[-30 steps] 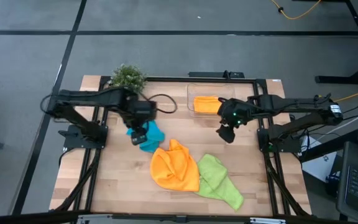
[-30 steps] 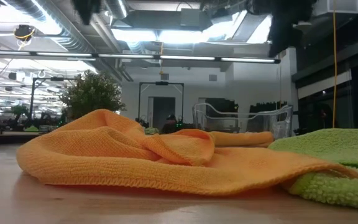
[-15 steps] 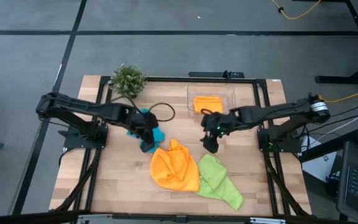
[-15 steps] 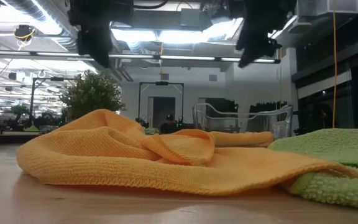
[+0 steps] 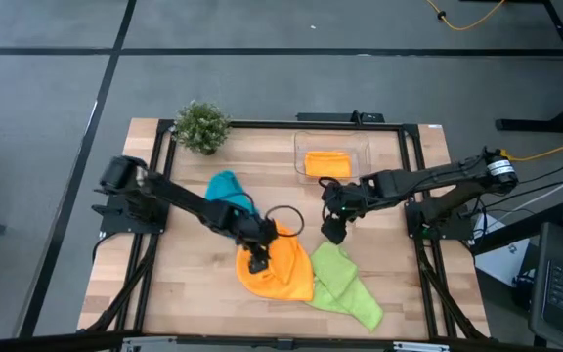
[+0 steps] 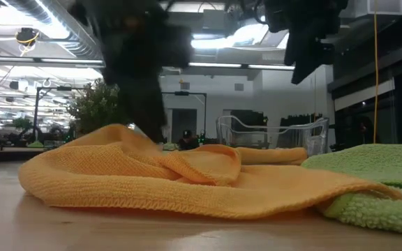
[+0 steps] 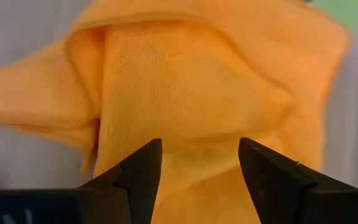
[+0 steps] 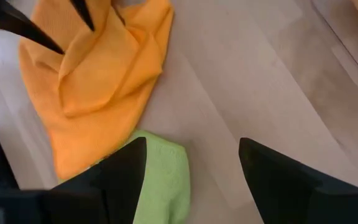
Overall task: Fold microfiber towels
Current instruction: Move the orange microfiber cloth to the bottom left of the table
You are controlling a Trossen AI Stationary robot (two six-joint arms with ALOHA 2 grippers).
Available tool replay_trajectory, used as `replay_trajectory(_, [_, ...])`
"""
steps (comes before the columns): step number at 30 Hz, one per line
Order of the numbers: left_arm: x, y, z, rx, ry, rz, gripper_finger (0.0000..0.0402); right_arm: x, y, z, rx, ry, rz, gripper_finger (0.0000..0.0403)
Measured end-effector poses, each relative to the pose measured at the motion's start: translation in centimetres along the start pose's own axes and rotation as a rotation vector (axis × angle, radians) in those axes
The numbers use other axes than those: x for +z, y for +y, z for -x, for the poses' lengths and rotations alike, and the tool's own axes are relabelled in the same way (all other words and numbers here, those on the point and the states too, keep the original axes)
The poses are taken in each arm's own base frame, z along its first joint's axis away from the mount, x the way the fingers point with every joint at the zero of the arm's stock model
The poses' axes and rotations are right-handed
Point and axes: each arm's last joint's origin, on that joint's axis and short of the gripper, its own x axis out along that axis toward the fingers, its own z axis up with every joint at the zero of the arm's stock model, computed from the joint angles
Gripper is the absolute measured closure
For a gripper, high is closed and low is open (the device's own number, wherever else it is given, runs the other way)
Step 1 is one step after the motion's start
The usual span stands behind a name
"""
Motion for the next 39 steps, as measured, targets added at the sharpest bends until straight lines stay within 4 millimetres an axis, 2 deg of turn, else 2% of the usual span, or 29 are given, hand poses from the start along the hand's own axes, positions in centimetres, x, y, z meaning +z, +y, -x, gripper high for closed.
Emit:
replay_trajectory(4, [-1.0, 0.1, -2.5, 0.019, 0.108, 0.070, 0.0194, 0.0, -0.1, 0.4, -0.009, 0.012, 0.025, 0.0144])
replay_trajectory(8, [-3.5, -1.2, -2.2, -0.088, 0.389, 0.175, 0.0194, -0.1, -0.1, 0.5, -0.014, 0.018, 0.071, 0.0144])
replay_trajectory(10, [-5.4, -1.9, -1.1, -0.094, 0.560, 0.211, 0.0194, -0.1, -0.1, 0.5, -0.015, 0.019, 0.080, 0.0144])
replay_trajectory(13, [-7.5, -3.2, 1.3, -0.044, 0.697, 0.221, 0.0194, -0.1, -0.1, 0.5, -0.015, 0.019, 0.103, 0.0144])
replay_trajectory(17, [-10.2, -3.4, 4.5, 0.178, 0.831, 0.218, 0.0194, -0.1, -0.2, 0.5, -0.045, 0.000, 0.106, 0.0144])
replay_trajectory(21, [-11.5, -2.8, 7.9, 0.381, 0.902, 0.288, 0.0194, 0.0, -0.3, 0.5, -0.074, -0.023, 0.105, 0.0144])
replay_trajectory(25, [-11.2, -3.5, 10.9, 0.312, 0.813, 0.354, 0.0194, 0.0, -0.3, 0.5, -0.077, -0.025, 0.104, 0.0144])
replay_trajectory(28, [-9.5, -4.7, 12.3, 0.150, 0.558, 0.367, 0.0194, 0.0, -0.3, 0.5, -0.077, -0.026, 0.100, 0.0144])
replay_trajectory(30, [-8.3, -5.3, 12.4, 0.073, 0.365, 0.355, 0.0194, 0.1, -0.3, 0.5, -0.076, -0.028, 0.099, 0.0144])
replay_trajectory(33, [-6.8, -5.8, 11.3, 0.032, 0.191, 0.302, 0.0194, 0.2, -0.2, 0.4, -0.068, -0.038, 0.098, 0.0144])
replay_trajectory(39, [-4.8, -5.7, 4.8, 0.036, 0.154, 0.191, 0.0194, 0.3, -0.1, 0.4, -0.056, -0.054, 0.096, 0.0144])
